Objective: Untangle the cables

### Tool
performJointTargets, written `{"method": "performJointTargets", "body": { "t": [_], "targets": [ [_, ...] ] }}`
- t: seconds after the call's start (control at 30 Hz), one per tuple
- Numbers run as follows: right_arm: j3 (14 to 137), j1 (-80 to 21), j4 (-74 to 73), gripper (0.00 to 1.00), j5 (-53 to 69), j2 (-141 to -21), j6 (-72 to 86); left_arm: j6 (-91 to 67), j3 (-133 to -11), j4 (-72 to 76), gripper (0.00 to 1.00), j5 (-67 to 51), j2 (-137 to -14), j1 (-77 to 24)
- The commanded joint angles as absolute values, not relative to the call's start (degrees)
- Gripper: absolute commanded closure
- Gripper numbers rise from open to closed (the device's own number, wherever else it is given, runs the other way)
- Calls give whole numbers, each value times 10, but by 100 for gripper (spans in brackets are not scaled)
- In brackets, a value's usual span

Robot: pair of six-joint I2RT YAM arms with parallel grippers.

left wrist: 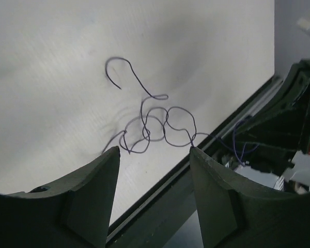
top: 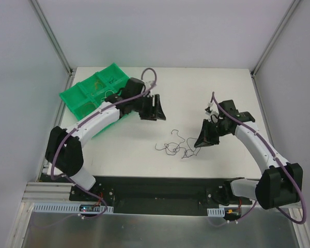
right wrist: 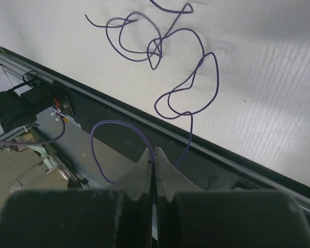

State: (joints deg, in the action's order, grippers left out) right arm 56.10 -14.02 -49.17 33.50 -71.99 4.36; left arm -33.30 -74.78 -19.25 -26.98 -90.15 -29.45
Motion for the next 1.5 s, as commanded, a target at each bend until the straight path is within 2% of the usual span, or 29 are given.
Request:
{"method": "performJointTargets", "body": {
  "t": [0.0, 0.27, 0.4, 0.6, 0.8, 0.93, 1.0, 1.03, 1.07, 1.1, 1.17, 1.3, 1.4, 1.47],
  "targets": [
    [551, -132, -500, 99, 321, -677, 61, -251, -747, -229, 44, -292, -947, -373],
    [548, -101, -527, 99, 292, -645, 43, -221, -752, -283, 47, -249, -1023, -401],
    [550, -93, -530, 99, 296, -643, 42, -205, -766, -312, 45, -269, -1061, -401],
    [551, -89, -527, 99, 294, -635, 44, -200, -756, -328, 47, -215, -1079, -402],
    [551, -87, -525, 99, 296, -634, 46, -212, -761, -337, 48, -216, -1109, -405],
    [555, -87, -523, 99, 298, -636, 46, -214, -794, -337, 56, -205, -1147, -420],
    [560, -86, -524, 99, 297, -638, 46, -212, -809, -337, 65, -176, -1154, -425],
    [562, -86, -525, 99, 294, -638, 45, -207, -812, -337, 76, -158, -1150, -425],
    [564, -87, -526, 99, 288, -636, 45, -200, -814, -338, 93, -130, -1140, -425],
    [566, -86, -531, 99, 273, -635, 46, -193, -810, -341, 100, -81, -1119, -425],
    [577, -85, -547, 99, 206, -627, 51, -182, -783, -343, 100, 44, -1055, -424],
    [597, -76, -591, 99, -31, -611, 72, -162, -729, -372, 100, 333, -899, -402],
    [620, -48, -617, 99, -174, -632, 72, -167, -709, -428, 100, 480, -767, -360],
    [629, -32, -624, 99, -242, -657, 67, -157, -707, -455, 100, 529, -683, -323]
  ]
}}
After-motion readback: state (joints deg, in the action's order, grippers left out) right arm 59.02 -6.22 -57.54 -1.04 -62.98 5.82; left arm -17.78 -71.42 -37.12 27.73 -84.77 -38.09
